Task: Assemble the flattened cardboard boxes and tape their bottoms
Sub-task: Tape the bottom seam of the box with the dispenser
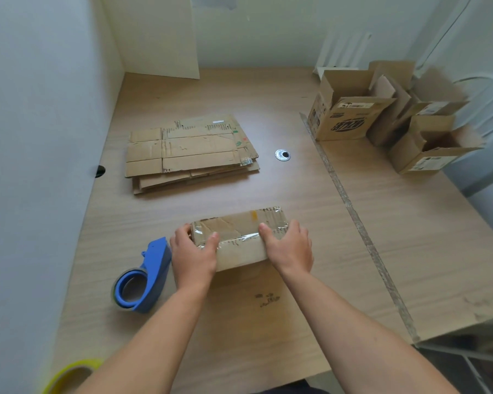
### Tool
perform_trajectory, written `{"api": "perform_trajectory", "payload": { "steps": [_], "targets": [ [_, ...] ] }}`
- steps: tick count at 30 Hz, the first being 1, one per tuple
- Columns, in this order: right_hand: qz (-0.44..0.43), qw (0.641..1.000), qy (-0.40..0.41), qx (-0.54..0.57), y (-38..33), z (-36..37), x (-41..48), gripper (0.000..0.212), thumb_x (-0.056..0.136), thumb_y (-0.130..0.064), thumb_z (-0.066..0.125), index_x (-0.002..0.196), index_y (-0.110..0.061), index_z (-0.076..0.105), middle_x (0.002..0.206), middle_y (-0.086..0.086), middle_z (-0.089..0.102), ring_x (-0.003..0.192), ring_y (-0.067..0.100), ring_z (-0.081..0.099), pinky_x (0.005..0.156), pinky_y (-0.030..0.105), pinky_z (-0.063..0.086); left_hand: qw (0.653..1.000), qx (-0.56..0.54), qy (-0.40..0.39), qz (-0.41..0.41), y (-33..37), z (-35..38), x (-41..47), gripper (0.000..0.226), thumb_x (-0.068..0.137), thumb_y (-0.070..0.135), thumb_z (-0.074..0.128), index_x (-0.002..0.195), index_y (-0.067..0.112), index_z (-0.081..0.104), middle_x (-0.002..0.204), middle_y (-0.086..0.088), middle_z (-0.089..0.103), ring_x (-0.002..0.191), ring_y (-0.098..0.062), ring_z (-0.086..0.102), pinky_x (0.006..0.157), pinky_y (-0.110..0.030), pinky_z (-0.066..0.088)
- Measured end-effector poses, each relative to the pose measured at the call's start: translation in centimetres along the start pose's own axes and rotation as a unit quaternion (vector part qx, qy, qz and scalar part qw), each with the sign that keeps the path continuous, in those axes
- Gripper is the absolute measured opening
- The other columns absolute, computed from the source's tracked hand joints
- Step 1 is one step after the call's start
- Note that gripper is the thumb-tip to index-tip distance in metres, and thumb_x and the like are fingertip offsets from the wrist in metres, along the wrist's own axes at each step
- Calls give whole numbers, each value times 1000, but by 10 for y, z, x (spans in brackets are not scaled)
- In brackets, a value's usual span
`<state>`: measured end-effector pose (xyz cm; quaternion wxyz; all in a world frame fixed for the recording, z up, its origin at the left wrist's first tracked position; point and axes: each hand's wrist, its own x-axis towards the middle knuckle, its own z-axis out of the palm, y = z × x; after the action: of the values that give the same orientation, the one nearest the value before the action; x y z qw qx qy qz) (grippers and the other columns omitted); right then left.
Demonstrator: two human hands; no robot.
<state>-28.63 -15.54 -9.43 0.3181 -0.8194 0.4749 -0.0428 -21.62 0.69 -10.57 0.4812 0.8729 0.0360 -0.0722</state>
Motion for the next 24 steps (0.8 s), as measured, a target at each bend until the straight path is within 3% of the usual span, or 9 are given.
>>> {"api": "perform_trajectory", "payload": {
  "steps": [5,9,10,12,14,16,18,21,24],
  "targets": [
    [-26,999,-1,40,9,-4,8,35,94,-54,55,90,-20,48,100,3,53,98,29,54,69,36,36,999,15,-18,44,-9,-10,6,36,95,27,63,128,13,56,122,-3,56,110,-21,56,90,-31,41],
    [-30,998,-32,36,9,-7,16,36,96,-51,53,79,-22,40,99,5,54,91,27,49,71,38,36,999,7,-24,44,-13,-12,10,33,99,22,57,131,13,58,124,-5,59,111,-19,56,92,-31,42],
    [-25,998,-49,37,9,-7,18,31,97,-51,52,85,-23,43,105,7,55,95,28,50,75,39,39,999,-5,-26,37,-13,-12,10,34,99,22,56,133,14,58,126,-5,59,110,-16,55,94,-31,42],
    [-18,994,-94,57,13,-6,19,37,99,-51,46,119,-20,51,129,9,52,116,30,50,93,42,41,999,-30,-39,22,-16,-14,12,37,100,22,55,136,15,57,132,-3,59,113,-14,54,98,-31,43],
    [-26,985,-128,113,19,-7,17,52,103,-46,42,152,-28,34,154,3,39,139,26,39,110,38,32,996,-70,-63,3,-20,-16,15,40,101,24,54,140,18,54,139,-1,56,122,-14,54,106,-35,43],
    [-22,967,-141,209,24,-8,13,54,105,-41,45,156,-37,27,156,-5,39,140,17,40,113,31,31,992,-93,-81,-9,-24,-18,15,42,102,27,52,144,23,50,145,2,52,130,-14,50,112,-38,40],
    [-8,952,-125,279,25,-8,9,51,103,-37,51,152,-34,37,149,-5,49,131,12,49,112,29,37,991,-83,-101,-12,-25,-16,12,47,104,33,47,150,26,41,153,5,43,138,-14,41,117,-39,33],
    [-24,958,-80,274,28,-3,2,47,103,-36,52,149,-31,44,147,-8,52,132,10,49,113,31,38,989,-60,-133,-4,-23,-11,4,58,104,41,41,157,27,22,162,6,23,148,-15,23,120,-36,20],
    [-57,970,-72,227,36,-5,-1,50,103,-45,46,151,-39,37,148,-12,47,137,11,43,111,27,34,988,-59,-141,26,-25,-12,-2,60,105,38,42,158,25,18,163,6,19,150,-12,16,119,-30,14]
  ]
}}
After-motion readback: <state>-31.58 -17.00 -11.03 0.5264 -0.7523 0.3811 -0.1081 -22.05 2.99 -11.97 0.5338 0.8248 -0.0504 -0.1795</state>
